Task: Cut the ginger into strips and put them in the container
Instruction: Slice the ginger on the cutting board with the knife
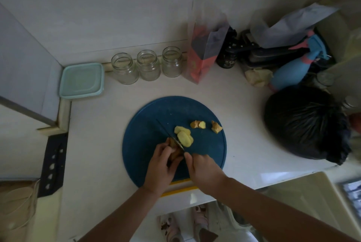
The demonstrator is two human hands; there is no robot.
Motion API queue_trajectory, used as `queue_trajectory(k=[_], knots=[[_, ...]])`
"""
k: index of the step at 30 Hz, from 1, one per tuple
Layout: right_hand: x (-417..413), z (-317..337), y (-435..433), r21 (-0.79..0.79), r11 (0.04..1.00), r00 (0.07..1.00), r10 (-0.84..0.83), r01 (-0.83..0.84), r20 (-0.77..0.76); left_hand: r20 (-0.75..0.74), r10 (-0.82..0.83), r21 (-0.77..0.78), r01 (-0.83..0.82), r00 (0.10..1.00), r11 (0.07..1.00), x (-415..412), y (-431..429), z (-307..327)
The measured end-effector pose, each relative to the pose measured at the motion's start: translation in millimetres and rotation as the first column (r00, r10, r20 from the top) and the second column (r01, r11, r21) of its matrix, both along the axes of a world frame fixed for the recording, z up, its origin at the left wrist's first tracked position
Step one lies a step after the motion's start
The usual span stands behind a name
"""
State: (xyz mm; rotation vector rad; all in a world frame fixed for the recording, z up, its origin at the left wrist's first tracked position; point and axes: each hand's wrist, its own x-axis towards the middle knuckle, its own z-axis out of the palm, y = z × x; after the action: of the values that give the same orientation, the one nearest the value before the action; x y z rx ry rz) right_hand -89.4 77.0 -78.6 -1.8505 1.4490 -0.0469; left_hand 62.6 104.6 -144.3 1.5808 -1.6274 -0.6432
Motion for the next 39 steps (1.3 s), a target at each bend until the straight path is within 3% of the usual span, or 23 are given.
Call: queue_trajectory(k=[6,22,27,34,39], knots=[[-2,-6,6,-0.021,1.000,1.000,0.009,-0.010,-0.013,0.000,0.006,-0.007,-0.006,1.000,1.000,0,0,-1],[12,1,-29,0.119,0.982,0.986,-0.153,0.144,0.071,-0.051,-0.023,-0.020,0.022,0.998,1.000,1,0,2],[4,9,-30,0.129,0.987,0.988,-0.111,0.097,0.107,-0.100,-0.011,-0.004,0.011,0.995,1.000,-1,-1,5],[-13,5,-31,0.195,0.950,0.945,-0.279,0.245,0.170,-0.105,-0.031,-0.019,0.029,0.994,0.999,-3,3,15],[-20,13,-21,0.100,0.977,0.967,-0.202,0.189,0.153,-0.144,0.092,0.020,-0.090,0.985,0.996,-10,7,21]])
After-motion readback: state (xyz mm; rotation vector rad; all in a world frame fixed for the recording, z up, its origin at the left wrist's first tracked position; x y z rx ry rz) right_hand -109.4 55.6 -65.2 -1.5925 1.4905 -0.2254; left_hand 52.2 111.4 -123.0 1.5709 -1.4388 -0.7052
